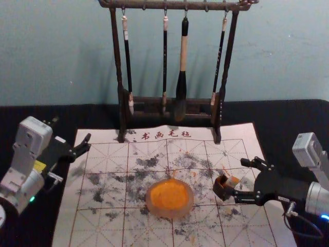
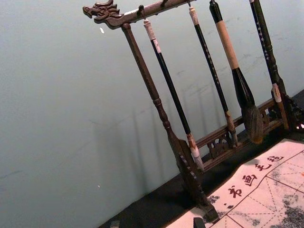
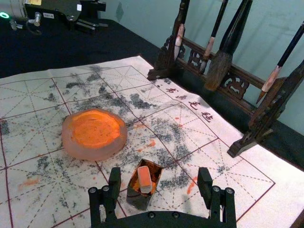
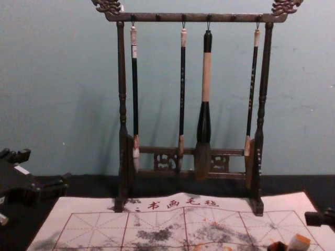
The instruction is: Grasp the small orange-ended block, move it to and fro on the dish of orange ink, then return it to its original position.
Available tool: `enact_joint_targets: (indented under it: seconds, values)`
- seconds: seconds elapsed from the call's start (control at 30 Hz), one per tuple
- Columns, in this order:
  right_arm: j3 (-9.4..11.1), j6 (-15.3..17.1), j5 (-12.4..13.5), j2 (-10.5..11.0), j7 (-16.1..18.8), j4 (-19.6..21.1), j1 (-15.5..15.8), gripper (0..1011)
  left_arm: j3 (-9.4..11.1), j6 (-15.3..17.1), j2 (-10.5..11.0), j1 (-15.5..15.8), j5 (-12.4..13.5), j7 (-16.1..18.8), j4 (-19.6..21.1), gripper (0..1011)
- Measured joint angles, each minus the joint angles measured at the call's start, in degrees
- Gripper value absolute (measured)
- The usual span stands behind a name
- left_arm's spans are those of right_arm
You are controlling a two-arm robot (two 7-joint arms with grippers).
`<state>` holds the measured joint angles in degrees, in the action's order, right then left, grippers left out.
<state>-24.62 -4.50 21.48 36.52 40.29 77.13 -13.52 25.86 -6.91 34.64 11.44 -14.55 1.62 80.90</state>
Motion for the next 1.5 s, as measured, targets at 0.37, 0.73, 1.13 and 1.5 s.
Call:
enact_joint_targets:
  seconds: [0.37,0.73,1.13,1.5]
  values:
    - [-0.10,0.31,0.09,-0.06,-0.33,-0.01,-0.04,1003,0.00,0.00,0.00,0.00,0.00,0.00,0.00,1001]
    - [-0.08,0.25,0.08,-0.02,-0.33,0.03,-0.01,1003,0.00,0.00,0.00,0.00,0.00,0.00,0.00,1001]
    - [-0.07,0.20,0.07,-0.01,-0.33,0.04,0.00,881,0.00,0.00,0.00,0.00,0.00,0.00,0.00,1001]
    - [-0.07,0.17,0.07,-0.01,-0.33,0.04,0.00,531,0.00,0.00,0.00,0.00,0.00,0.00,0.00,1001]
